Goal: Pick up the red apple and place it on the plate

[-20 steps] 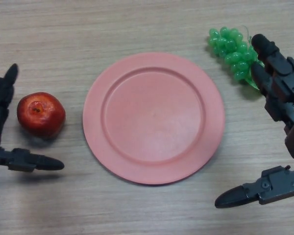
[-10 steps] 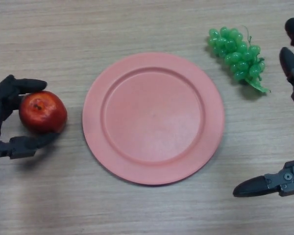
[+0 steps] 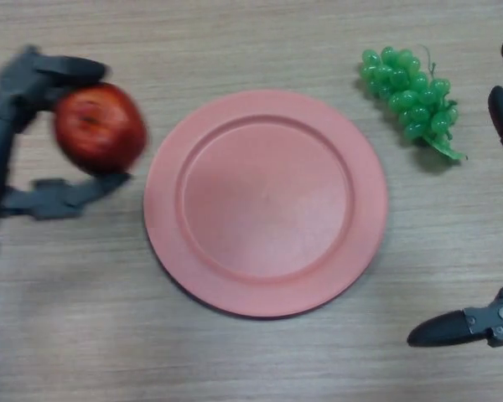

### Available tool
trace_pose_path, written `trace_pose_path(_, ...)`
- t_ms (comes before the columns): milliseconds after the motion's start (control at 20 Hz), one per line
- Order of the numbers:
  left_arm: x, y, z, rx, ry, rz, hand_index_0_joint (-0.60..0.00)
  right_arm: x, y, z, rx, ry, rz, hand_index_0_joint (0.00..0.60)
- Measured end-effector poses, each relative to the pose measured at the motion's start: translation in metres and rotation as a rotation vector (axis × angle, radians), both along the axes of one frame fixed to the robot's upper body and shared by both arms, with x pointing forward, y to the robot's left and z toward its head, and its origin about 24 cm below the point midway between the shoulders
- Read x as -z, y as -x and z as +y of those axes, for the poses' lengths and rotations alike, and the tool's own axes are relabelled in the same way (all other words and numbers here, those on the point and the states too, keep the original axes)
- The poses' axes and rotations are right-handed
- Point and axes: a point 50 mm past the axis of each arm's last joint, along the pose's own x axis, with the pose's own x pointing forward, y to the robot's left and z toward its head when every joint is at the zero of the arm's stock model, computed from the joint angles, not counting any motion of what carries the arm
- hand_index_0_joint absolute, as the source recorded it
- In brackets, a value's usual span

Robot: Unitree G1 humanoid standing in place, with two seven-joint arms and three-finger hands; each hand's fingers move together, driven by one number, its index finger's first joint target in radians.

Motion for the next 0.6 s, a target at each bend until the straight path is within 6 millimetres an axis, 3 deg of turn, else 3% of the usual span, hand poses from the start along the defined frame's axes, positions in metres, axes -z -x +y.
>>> trace_pose_path(50,0.008,-0.003,-0.023,0.084,0.01,0.046,-0.6,-0.001,0.002,0.001,-0.004,0.002,-0.014,0.0)
trace_pose_path(150,0.013,-0.012,-0.047,0.161,-0.073,0.08,-0.6,0.0,0.004,-0.001,0.001,0.004,-0.011,0.0)
trace_pose_path(550,0.015,-0.023,-0.06,0.158,-0.189,0.089,-0.6,-0.004,0.01,-0.003,0.014,0.01,-0.08,0.0)
trace_pose_path(600,0.016,-0.023,-0.064,0.179,-0.153,0.094,-0.501,-0.004,0.01,-0.004,0.019,0.013,-0.08,0.0)
